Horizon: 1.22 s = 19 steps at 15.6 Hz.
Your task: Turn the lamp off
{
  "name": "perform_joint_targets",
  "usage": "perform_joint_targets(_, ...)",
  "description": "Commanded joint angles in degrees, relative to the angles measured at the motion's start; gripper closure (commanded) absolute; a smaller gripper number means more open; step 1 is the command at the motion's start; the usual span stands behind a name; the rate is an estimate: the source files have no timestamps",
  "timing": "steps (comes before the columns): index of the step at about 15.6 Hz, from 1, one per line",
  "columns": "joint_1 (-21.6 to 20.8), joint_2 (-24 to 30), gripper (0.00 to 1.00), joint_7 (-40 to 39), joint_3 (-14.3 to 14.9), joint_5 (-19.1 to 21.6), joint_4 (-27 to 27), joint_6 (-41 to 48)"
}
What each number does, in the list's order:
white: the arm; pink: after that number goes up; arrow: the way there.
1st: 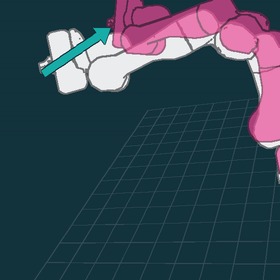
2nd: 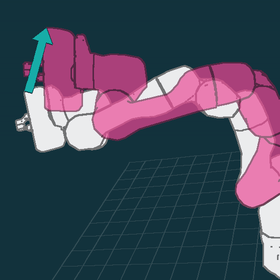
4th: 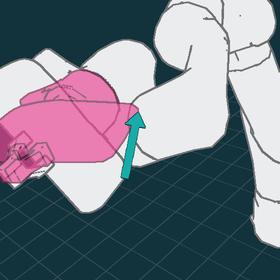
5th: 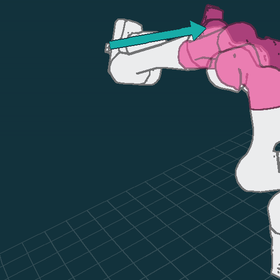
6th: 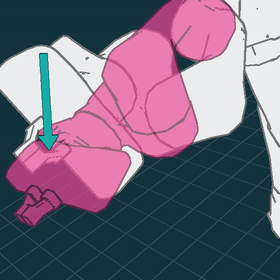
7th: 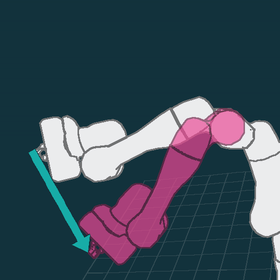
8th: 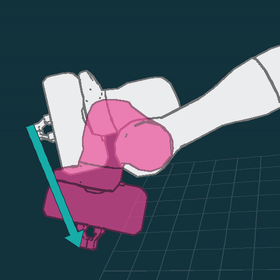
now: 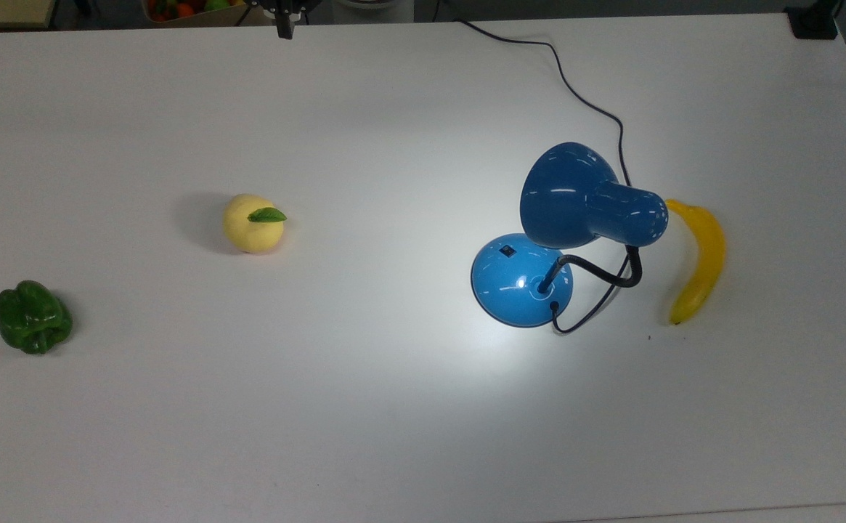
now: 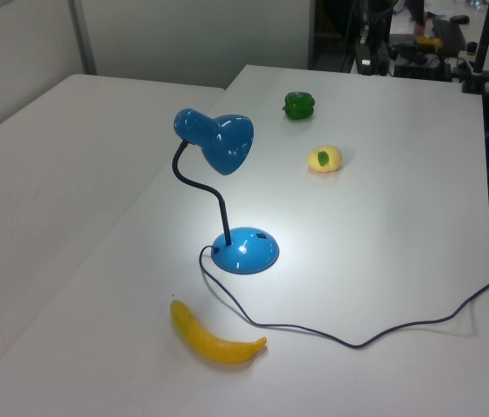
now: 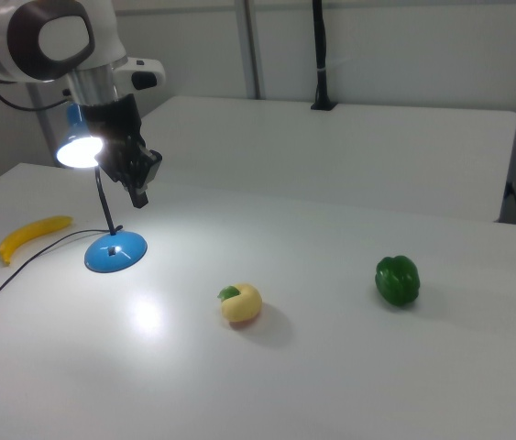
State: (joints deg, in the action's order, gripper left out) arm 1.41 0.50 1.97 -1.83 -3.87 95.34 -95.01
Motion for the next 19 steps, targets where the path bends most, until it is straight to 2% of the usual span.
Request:
perform_joint_targets(1, 0.1, 0.1, 1.00, -1.6, 0.2, 0.2, -0.1, 1.1)
perform_joint_targets(4, -0.2, -0.5, 1.00, -1.8, 0.1, 1.1, 0.0, 0.5)
perform_joint_targets(7, -1.2, -3.7, 1.00, -2.6, -1.1, 1.3, -0.1, -2.7)
perform_joint_targets(13, -9.2, -9.4, 1.00, -2.7, -1.7, 1.3, -0.1, -11.2)
perform_joint_targets(19, -13.4, -15.3, 1.00, -2.7, -1.7, 1.2, 0.1, -20.4)
